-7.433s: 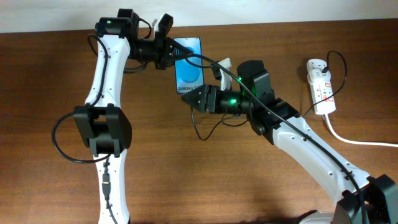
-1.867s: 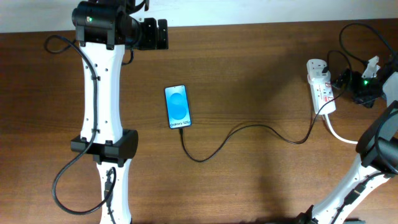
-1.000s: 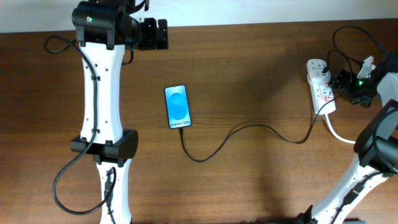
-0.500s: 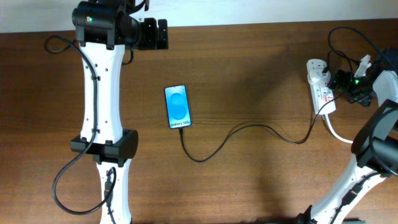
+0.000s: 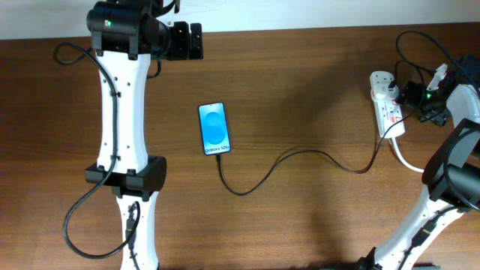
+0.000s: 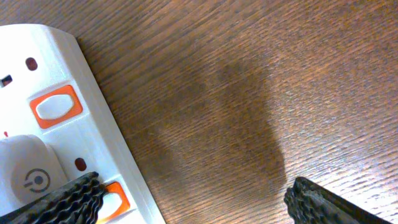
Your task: Plug charger to phone and switch on socket
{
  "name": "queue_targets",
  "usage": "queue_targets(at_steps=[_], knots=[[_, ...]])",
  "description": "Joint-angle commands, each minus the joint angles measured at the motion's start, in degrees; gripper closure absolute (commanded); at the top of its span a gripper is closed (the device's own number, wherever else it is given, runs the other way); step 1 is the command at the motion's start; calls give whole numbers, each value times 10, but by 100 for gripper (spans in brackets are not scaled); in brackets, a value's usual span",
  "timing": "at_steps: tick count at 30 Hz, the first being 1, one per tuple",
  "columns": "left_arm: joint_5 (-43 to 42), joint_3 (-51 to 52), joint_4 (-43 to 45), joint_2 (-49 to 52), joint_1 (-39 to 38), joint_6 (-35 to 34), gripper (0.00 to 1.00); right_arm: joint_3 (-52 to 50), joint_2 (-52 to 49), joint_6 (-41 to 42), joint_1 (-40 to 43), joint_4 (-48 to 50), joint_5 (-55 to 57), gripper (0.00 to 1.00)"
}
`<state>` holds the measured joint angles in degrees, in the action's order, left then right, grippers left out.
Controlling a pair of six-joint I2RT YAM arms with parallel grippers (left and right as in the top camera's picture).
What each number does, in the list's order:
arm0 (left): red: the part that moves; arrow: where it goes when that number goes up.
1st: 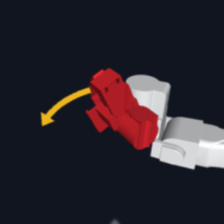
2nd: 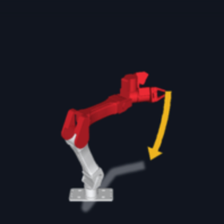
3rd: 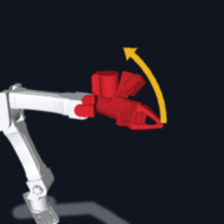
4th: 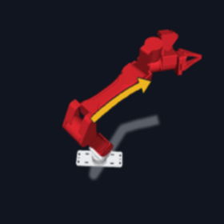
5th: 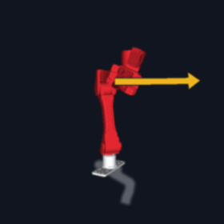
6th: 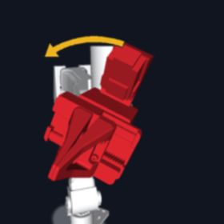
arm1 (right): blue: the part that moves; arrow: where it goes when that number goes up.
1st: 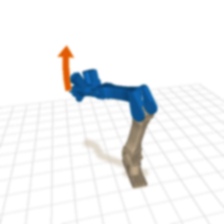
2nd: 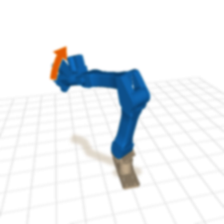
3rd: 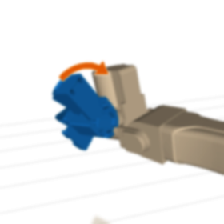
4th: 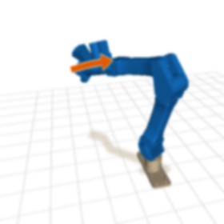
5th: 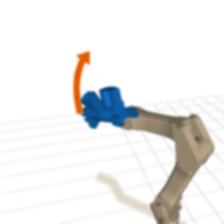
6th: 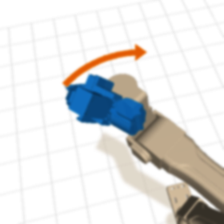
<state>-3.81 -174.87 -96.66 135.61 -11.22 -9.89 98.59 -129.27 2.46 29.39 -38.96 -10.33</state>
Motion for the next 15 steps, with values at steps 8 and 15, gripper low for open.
queue_targets(at_steps=[8, 15], knots=[[2, -3, 0, -13, 2, 6, 1, -21, -24, -2, -28, -51, -10, 1], [2, -3, 0, -13, 2, 6, 1, -21, -24, -1, -28, -62, -10, 2]])
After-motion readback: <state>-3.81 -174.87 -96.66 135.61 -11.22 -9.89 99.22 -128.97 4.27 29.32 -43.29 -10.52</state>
